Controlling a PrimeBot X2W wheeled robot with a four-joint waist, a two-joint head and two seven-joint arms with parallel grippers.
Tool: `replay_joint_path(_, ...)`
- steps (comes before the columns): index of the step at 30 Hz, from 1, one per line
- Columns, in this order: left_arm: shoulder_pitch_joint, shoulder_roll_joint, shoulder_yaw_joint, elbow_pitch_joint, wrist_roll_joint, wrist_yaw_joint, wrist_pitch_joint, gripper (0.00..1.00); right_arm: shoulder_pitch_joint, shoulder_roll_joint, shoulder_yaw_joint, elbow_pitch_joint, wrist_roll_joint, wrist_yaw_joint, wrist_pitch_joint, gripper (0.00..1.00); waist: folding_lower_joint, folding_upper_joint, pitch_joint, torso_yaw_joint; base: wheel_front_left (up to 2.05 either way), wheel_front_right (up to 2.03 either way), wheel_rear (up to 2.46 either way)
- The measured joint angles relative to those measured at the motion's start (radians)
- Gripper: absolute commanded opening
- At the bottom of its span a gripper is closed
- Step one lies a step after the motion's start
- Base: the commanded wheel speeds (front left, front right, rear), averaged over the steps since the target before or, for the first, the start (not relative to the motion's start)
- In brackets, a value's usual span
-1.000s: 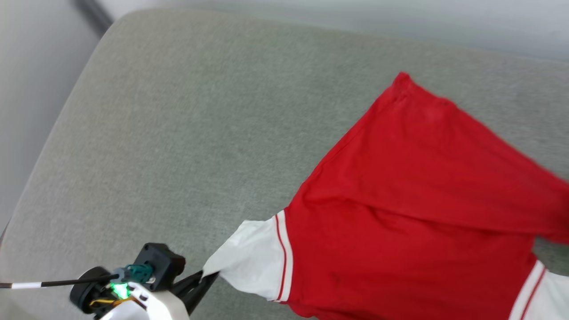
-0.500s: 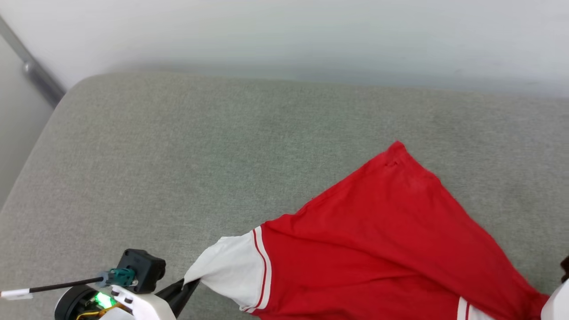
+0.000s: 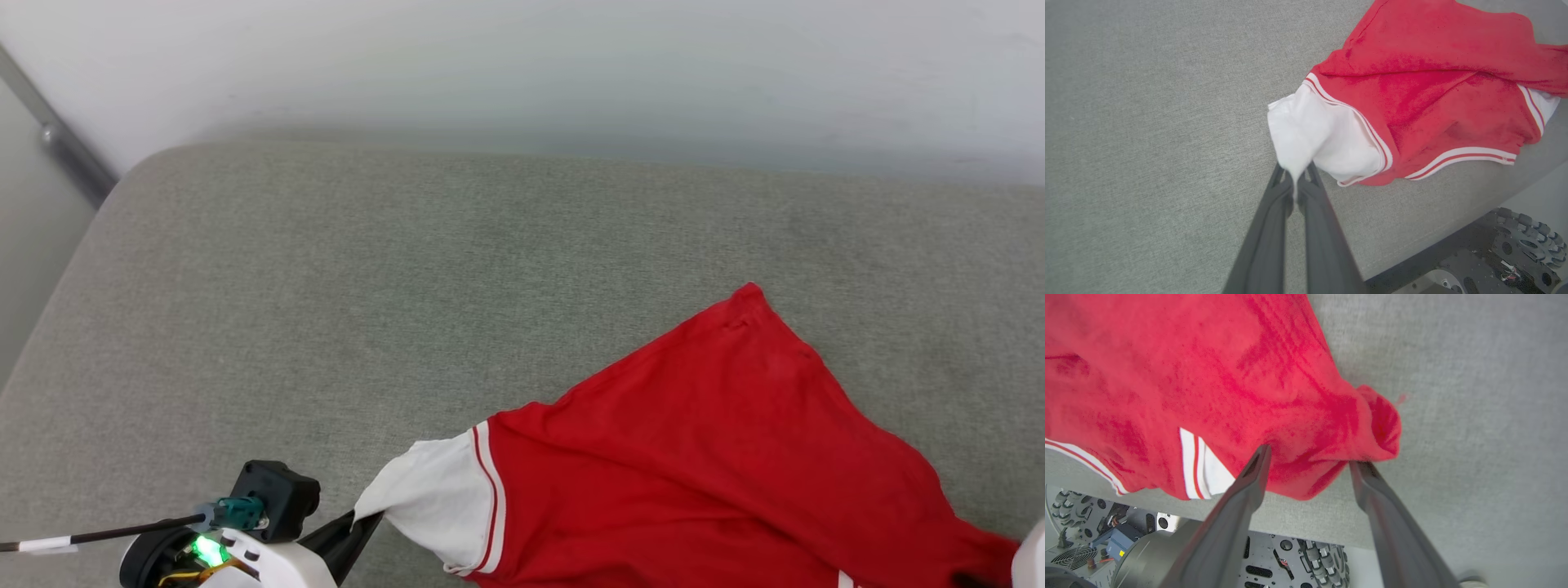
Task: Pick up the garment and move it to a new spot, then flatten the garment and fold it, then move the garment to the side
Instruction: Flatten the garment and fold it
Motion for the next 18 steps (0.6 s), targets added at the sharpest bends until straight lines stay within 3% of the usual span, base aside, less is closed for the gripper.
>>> replay_joint_path(9, -0.032, 0.005, 0.0, -0.062, 0.032, 0.0, 0.003, 0.0, -0.278, -0.085, 0.091, -0.15, 0.022, 0.0, 0.12, 1.0, 0.0002, 0.0, 0.042, 0.049, 0.0, 0.0, 0.0)
replay_joint_path(18, -0.123, -0.055, -0.031, -0.087, 0.072, -0.036, 0.005, 0.0, -0.614, -0.09, 0.207, 0.037, -0.062, 0.0, 0.227, 1.0, 0.0004, 0.0, 0.168, 0.132, 0.0, 0.0, 0.0)
